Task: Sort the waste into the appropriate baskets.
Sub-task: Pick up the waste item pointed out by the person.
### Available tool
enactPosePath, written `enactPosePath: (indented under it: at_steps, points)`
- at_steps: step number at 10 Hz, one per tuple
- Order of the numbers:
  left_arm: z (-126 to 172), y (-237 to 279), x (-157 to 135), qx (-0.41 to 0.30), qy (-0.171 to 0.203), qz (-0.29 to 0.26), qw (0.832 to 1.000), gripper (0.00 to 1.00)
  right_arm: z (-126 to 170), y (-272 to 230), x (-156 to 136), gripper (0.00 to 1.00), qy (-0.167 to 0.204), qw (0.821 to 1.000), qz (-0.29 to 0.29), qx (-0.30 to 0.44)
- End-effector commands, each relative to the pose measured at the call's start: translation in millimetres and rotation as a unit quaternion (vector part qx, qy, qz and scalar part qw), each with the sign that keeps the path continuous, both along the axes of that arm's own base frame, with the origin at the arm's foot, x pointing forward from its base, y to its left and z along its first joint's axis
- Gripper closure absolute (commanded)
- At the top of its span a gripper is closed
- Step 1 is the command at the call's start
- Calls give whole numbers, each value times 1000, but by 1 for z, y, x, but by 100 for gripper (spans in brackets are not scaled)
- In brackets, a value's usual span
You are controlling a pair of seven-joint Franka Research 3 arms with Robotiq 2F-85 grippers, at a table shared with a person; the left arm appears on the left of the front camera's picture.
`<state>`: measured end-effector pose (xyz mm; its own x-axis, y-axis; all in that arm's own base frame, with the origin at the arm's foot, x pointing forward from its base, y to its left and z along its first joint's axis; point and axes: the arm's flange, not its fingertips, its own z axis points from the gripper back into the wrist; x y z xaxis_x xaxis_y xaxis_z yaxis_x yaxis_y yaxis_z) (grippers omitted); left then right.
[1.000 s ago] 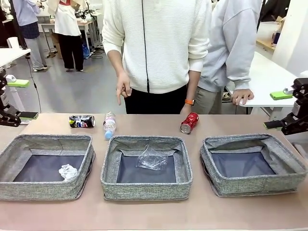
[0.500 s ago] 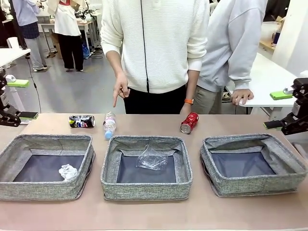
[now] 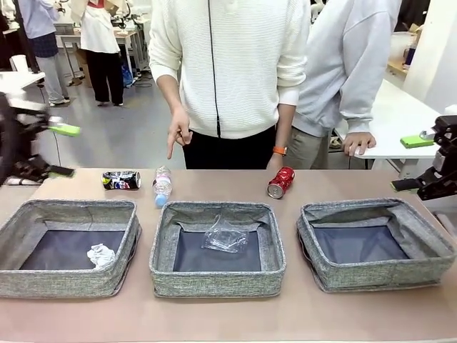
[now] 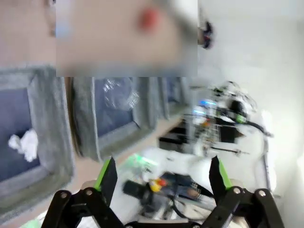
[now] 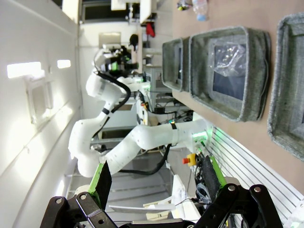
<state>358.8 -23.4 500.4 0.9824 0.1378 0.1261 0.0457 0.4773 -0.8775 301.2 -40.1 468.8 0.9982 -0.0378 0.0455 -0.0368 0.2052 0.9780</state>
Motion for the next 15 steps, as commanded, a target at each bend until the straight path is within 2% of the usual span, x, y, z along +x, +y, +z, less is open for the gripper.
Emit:
enactPosePath:
  at_steps: [1, 2, 3, 4, 5, 6, 8, 9, 10, 11, 13, 14, 15]
  points:
    - [33, -73, 66, 261, 31, 2, 965, 0, 5, 2, 0, 0, 7, 1000, -5, 9]
    - [34, -103, 94, 367, 5, 21, 930, 0, 5, 2, 0, 0, 7, 1000, -5, 9]
    - [22, -122, 113, 479, -9, 23, 877, 0, 5, 2, 0, 0, 7, 1000, -5, 9]
    - [12, -128, 120, 532, -24, 28, 846, 0, 5, 2, 0, 0, 7, 1000, -5, 9]
    - [6, -121, 121, 520, 9, 46, 853, 0, 5, 2, 0, 0, 7, 1000, -5, 9]
    - [24, -150, 102, 303, -60, 8, 951, 0, 5, 2, 0, 0, 7, 1000, -5, 9]
    - [24, -150, 102, 303, -60, 8, 951, 0, 5, 2, 0, 0, 7, 1000, -5, 9]
    - [7, -141, 117, 357, -51, 10, 933, 0, 5, 2, 0, 0, 7, 1000, -5, 9]
    - [-7, -146, 135, 383, -13, 17, 924, 0, 5, 2, 0, 0, 7, 1000, -5, 9]
    - [-26, -153, 152, 412, -2, 11, 911, 0, 5, 2, 0, 0, 7, 1000, -5, 9]
    - [-54, -164, 174, 413, 33, 9, 910, 0, 5, 2, 0, 0, 7, 1000, -5, 9]
    - [-67, -167, 188, 410, 45, 39, 910, 0, 5, 2, 0, 0, 7, 1000, -5, 9]
    - [-84, -170, 205, 411, 74, 55, 907, 0, 5, 2, 0, 0, 7, 1000, -5, 9]
